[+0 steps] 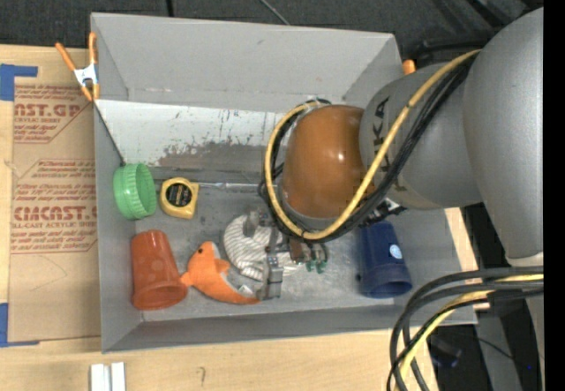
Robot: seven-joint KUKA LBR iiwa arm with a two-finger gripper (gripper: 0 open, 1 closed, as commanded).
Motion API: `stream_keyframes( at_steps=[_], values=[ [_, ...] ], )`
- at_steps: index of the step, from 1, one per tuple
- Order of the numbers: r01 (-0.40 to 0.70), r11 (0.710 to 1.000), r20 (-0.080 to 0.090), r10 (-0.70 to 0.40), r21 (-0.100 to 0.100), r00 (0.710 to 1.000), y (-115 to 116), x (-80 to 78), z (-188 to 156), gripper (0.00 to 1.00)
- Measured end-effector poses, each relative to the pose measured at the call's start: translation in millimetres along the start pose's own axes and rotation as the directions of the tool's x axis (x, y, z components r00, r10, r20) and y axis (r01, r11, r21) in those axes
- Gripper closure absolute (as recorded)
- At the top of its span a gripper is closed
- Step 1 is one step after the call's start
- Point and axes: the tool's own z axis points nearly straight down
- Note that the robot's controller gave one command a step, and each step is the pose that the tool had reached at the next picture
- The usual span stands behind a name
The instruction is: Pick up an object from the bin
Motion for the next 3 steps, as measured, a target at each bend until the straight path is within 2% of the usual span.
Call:
stream_keyframes(
  at_steps=[1,2,3],
  values=[
    [-0.139,0.99,0.001,0.139,-0.001,0.99,-25,-16.0,44,1.0],
    [-0.139,0.99,0.001,0.139,-0.001,0.99,-25,-16.0,44,1.0],
    [-0.138,0.99,0.0,0.138,0.0,0.99,-44,-0.6,-95,1.0]
  ],
)
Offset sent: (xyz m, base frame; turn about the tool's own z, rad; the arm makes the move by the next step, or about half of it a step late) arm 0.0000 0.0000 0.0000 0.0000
